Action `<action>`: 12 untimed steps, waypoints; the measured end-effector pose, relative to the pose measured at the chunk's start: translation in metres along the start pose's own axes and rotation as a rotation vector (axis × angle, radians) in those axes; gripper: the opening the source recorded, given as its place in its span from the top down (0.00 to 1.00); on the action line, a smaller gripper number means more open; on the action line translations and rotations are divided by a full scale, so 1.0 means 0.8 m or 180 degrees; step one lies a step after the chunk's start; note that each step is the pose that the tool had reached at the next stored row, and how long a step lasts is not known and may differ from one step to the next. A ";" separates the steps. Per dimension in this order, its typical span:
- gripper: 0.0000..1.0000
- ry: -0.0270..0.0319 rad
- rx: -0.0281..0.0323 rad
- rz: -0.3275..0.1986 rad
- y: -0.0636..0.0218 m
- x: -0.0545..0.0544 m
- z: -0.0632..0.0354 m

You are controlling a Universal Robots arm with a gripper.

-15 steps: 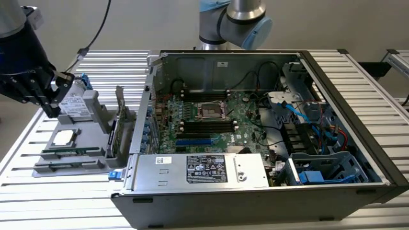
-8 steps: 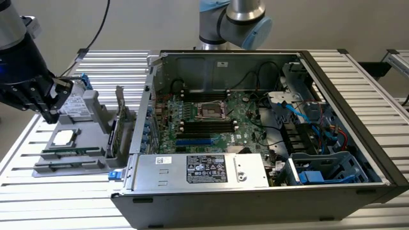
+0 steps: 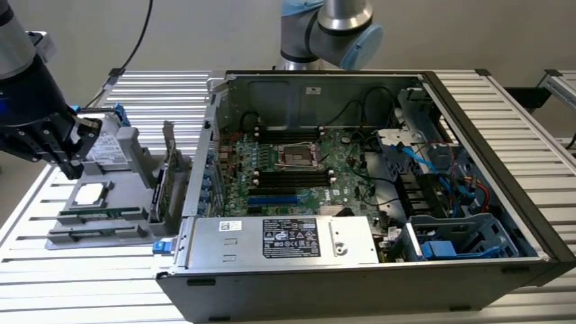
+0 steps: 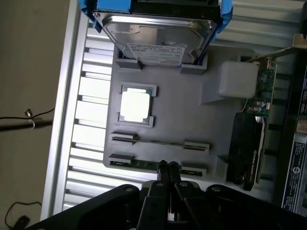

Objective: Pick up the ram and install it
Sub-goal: 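Reach for the ram, then pick up the ram and move it above insertion slot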

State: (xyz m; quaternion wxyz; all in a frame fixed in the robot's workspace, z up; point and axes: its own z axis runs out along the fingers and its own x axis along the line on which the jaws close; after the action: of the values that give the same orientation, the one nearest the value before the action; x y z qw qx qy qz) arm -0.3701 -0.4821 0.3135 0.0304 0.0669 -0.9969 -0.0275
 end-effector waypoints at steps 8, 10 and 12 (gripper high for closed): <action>0.90 -0.0032 0.0005 -0.0017 0.000 0.000 0.003; 0.90 -0.0032 0.0005 -0.0017 0.000 0.000 0.003; 0.90 -0.0032 0.0005 -0.0017 0.000 0.000 0.003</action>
State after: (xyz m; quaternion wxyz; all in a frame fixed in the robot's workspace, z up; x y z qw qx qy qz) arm -0.3701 -0.4821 0.3112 0.0252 0.0694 -0.9969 -0.0271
